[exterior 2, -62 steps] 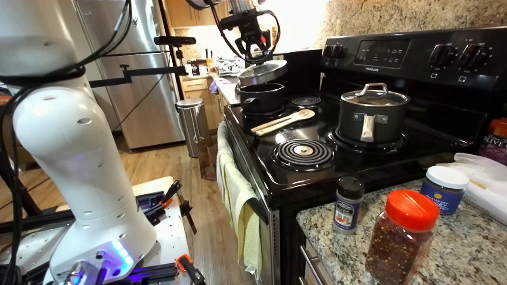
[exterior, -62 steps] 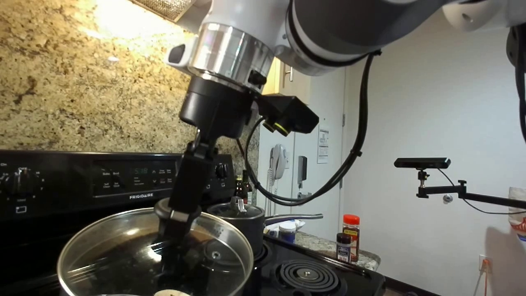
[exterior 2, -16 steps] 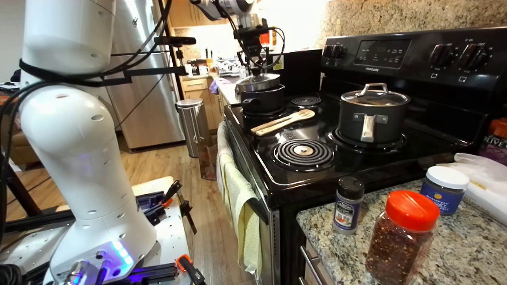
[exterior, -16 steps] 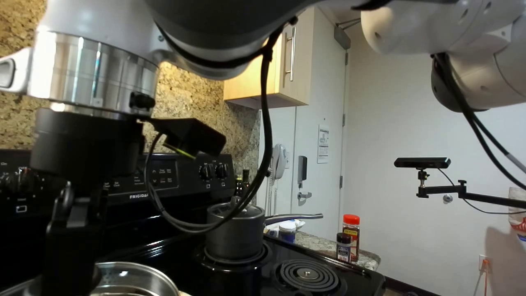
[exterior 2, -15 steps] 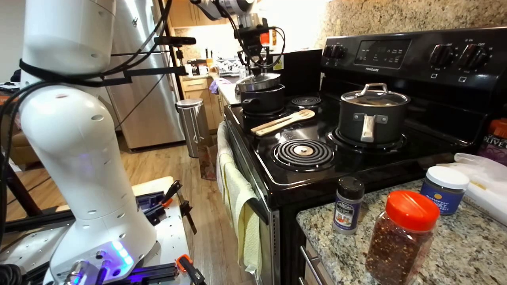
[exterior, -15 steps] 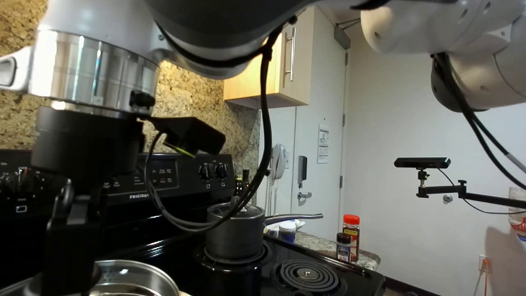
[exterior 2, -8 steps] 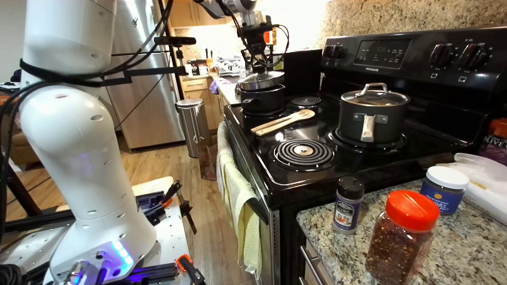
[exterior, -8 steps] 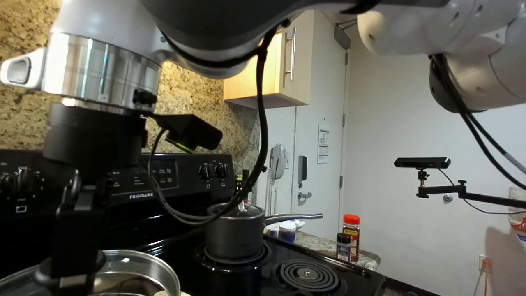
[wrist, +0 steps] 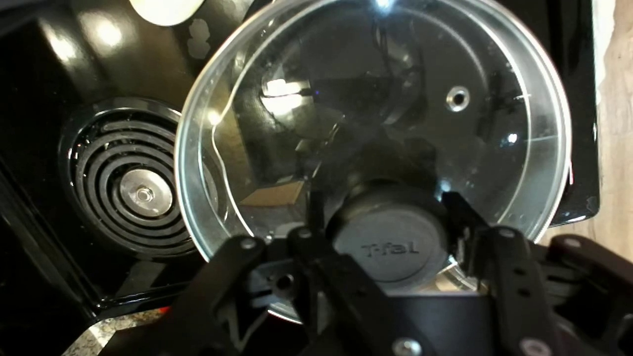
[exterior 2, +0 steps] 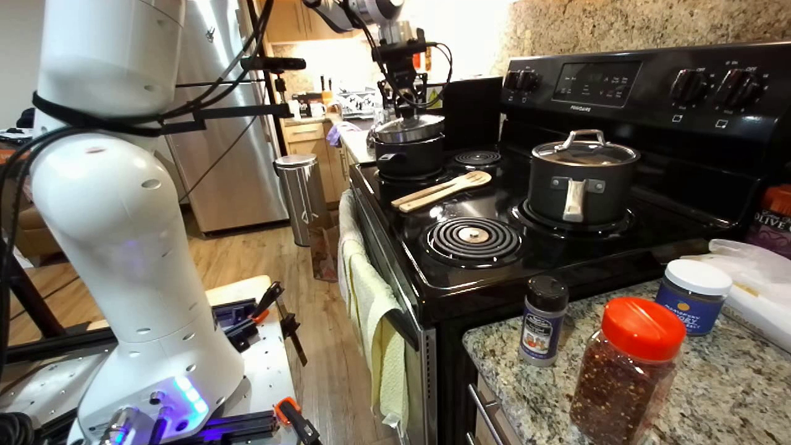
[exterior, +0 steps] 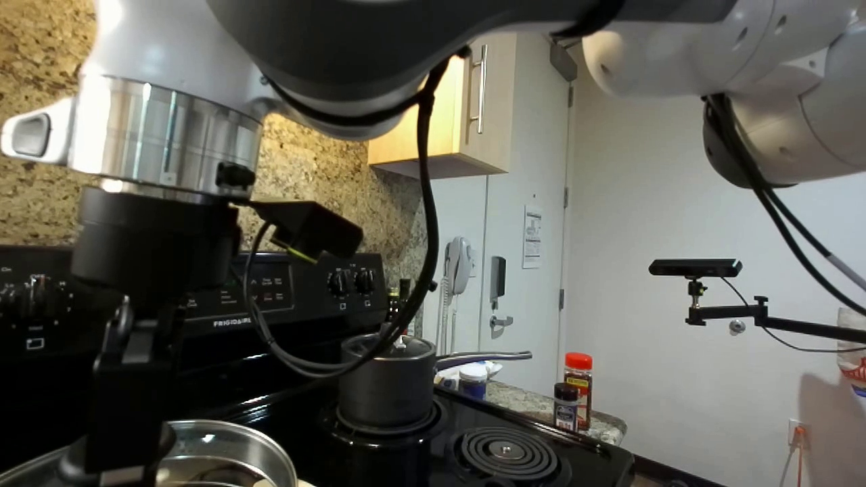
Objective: Remove the cooking stick from the pot, pick up the lid and close the pot
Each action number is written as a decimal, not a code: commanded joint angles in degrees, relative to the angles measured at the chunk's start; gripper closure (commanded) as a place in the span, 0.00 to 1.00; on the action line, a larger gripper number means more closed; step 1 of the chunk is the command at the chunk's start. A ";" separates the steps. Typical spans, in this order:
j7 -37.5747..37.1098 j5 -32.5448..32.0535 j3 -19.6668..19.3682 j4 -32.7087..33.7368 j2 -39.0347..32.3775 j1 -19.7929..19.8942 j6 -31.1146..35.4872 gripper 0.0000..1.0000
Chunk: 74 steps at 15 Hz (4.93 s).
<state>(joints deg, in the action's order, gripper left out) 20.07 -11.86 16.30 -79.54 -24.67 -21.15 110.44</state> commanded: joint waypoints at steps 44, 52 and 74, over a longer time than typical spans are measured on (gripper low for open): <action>5.26 3.40 -0.66 1.35 -0.21 1.63 5.16 0.00; -0.41 -2.42 -4.13 4.81 4.59 1.12 -0.93 0.00; -28.42 -0.98 -7.31 -40.96 42.72 10.55 11.67 0.00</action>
<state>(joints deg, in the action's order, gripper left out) -6.35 -12.61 7.28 -117.64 13.13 -12.87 126.35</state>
